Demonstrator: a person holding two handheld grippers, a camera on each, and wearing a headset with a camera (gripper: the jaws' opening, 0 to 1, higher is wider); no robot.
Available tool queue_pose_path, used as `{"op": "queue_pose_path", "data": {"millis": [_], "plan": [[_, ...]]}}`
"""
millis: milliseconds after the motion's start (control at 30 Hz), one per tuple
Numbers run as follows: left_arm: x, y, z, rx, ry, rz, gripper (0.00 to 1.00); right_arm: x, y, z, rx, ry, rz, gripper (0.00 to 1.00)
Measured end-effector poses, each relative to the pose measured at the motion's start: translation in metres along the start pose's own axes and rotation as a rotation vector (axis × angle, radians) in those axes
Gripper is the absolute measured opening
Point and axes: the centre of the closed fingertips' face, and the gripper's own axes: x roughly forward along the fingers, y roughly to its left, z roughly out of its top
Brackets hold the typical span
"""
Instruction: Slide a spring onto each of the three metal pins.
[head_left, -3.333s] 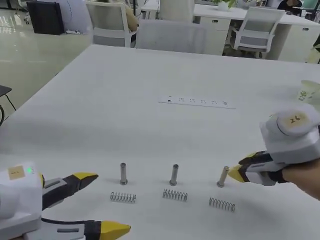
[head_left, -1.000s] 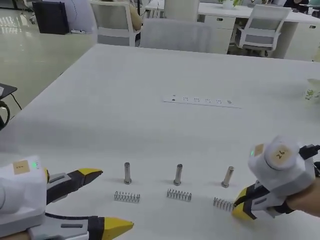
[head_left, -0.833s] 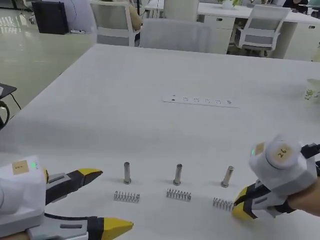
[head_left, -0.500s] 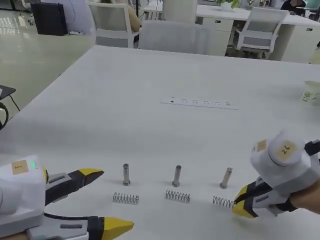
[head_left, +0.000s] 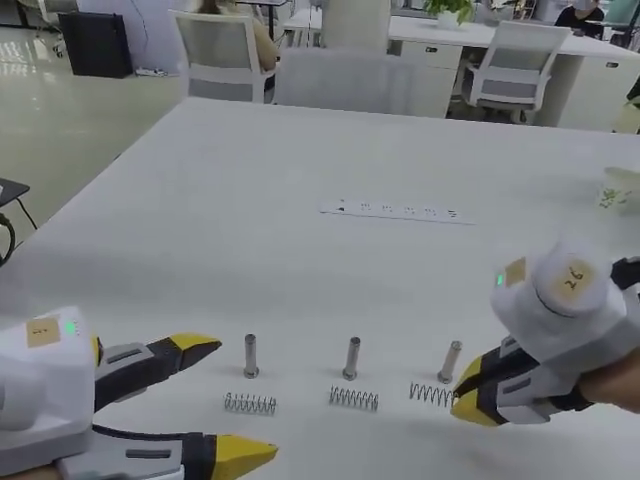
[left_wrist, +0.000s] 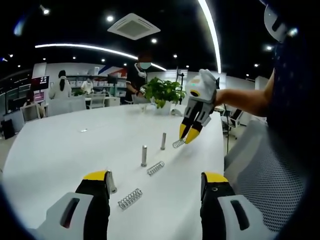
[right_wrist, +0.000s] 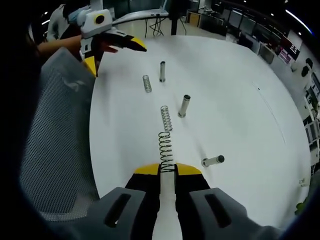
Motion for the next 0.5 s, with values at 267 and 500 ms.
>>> {"op": "queue_pose_path", "data": {"millis": [267,500], "plan": [[0.005,-0.006,0.009,0.022,0.000,-0.056,0.67,-0.007,0.004,0.017,-0.042,-0.004,0.011,0.07],[0.010,-0.011,0.013,0.045,0.004,-0.100,0.64,-0.010,0.007,0.029,-0.070,-0.007,0.018,0.07]]}}
